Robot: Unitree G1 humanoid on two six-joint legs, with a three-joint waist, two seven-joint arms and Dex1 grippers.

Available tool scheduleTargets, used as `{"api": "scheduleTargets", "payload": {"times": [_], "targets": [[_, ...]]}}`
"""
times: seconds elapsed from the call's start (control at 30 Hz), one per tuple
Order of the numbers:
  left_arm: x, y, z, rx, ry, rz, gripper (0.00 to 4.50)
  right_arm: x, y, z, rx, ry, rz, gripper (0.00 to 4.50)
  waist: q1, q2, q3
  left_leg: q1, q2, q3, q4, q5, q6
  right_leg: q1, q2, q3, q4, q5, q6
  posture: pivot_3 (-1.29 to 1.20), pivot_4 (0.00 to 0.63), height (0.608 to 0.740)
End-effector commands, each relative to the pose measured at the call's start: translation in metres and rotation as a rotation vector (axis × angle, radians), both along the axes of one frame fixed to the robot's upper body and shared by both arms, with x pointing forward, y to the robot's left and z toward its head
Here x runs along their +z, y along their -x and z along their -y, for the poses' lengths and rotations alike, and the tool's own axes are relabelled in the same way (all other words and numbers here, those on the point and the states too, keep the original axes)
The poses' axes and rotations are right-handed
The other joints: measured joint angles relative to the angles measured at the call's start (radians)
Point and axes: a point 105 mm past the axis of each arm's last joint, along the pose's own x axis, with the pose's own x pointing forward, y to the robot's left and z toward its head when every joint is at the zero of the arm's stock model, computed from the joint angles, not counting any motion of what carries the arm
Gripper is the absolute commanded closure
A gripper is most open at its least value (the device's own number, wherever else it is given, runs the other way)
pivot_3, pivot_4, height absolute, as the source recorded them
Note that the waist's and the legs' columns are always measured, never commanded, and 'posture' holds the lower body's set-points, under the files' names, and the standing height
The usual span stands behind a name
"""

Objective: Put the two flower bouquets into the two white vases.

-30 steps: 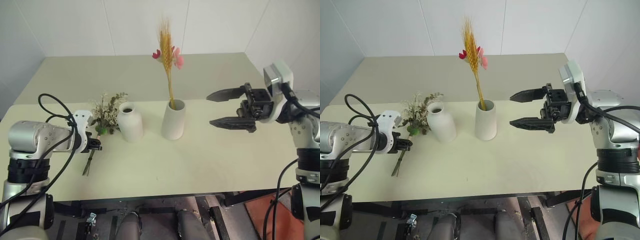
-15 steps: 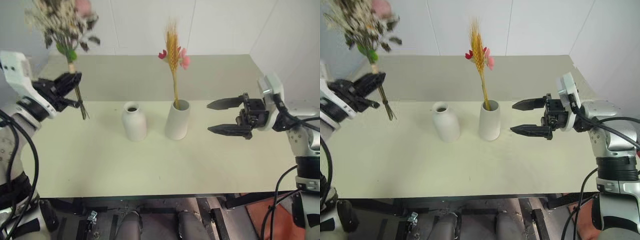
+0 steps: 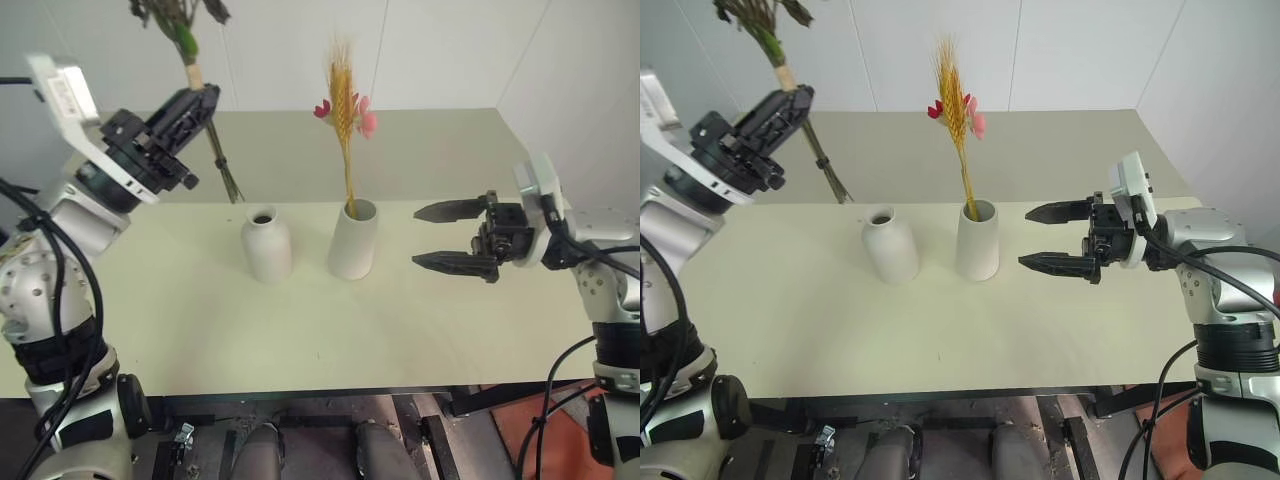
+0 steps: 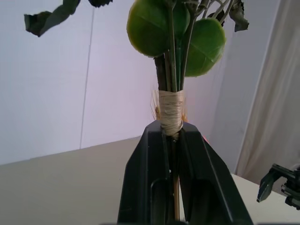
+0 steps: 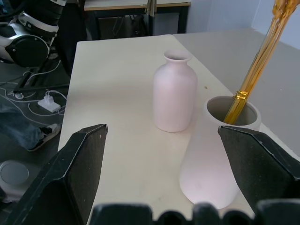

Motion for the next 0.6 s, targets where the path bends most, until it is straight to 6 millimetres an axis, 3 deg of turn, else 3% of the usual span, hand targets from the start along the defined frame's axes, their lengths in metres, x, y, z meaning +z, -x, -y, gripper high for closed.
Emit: {"api": "scheduleTargets", "payload": {"times": [0.03, 0.3, 0.6], "targets": [[0.003, -0.002, 0.005, -0.019, -0.008, 0.045, 4.45, 0.02, 0.005, 0.007, -0.032, -0.022, 0.077, 0.0, 0.0, 0.0, 0.0, 0.0, 0.0, 0.0, 0.0, 0.0, 0.0, 0.0, 0.0, 0.0, 0.0, 0.0, 0.0, 0.0, 0.15, 0.74], [-0.006, -0.014, 0.006, -0.015, -0.051, 0.04, 4.45, 0.034, 0.006, 0.01, -0.103, -0.079, 0.128, 0.0, -0.001, 0.0, 0.0, 0.0, 0.0, 0.0, 0.0, 0.0, 0.0, 0.0, 0.0, 0.0, 0.0, 0.0, 0.0, 0.0, 0.15, 0.74], [-0.014, -0.027, 0.009, -0.002, -0.041, 0.022, 4.45, 0.031, 0.011, 0.01, -0.109, -0.085, 0.131, 0.0, 0.0, 0.0, 0.0, 0.0, 0.0, 0.0, 0.0, 0.0, 0.0, 0.0, 0.0, 0.0, 0.0, -0.002, 0.003, 0.0, 0.15, 0.74]]}}
